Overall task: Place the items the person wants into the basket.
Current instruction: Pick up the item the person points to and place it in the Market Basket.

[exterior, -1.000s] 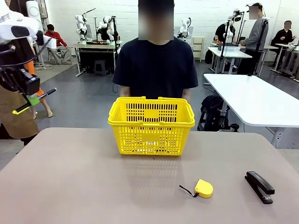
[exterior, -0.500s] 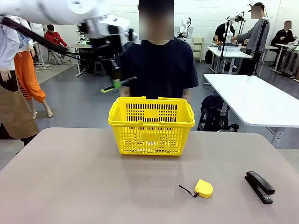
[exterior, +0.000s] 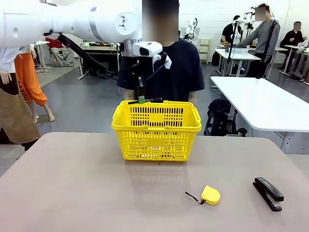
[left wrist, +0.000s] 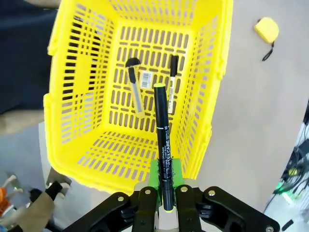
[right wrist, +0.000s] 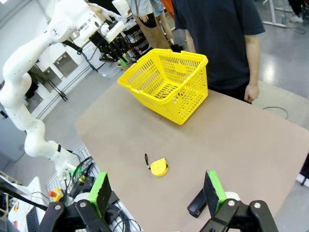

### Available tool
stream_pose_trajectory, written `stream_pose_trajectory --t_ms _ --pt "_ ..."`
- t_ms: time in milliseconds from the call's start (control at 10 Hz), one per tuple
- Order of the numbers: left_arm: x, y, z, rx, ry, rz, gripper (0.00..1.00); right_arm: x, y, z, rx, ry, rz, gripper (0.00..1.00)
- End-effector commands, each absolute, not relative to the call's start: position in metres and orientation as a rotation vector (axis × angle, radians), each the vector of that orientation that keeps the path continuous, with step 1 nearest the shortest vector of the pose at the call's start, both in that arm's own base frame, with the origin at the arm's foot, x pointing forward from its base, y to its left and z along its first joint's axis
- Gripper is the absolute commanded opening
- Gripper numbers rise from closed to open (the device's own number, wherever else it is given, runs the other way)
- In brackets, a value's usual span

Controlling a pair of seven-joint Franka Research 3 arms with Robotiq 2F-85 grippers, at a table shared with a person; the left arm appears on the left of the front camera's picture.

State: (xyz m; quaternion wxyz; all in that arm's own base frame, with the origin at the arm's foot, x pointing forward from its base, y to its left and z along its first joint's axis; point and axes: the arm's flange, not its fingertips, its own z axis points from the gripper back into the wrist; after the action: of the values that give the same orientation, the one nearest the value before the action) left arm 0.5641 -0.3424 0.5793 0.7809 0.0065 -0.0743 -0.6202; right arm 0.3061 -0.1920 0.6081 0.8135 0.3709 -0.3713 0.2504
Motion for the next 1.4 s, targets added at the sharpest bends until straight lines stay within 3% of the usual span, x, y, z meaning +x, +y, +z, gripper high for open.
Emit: stream_pose_trajectory --t_ms 0,900,1300 --pt "0.586 -0.350 0.573 0.071 -0.114 -1.402 0.11 0.307 -0.191 0.609 0.814 -0.823 0.541 1.00" --pt "0.579 -0.350 0.540 0.091 -0.093 -1.392 0.11 0.307 -0.191 0.609 0.814 -0.823 0.541 1.00" --pt "0.596 -0.354 0.490 0.188 -0.255 -1.543 0.11 0.307 -0.191 0.609 0.814 -0.823 0.541 1.00"
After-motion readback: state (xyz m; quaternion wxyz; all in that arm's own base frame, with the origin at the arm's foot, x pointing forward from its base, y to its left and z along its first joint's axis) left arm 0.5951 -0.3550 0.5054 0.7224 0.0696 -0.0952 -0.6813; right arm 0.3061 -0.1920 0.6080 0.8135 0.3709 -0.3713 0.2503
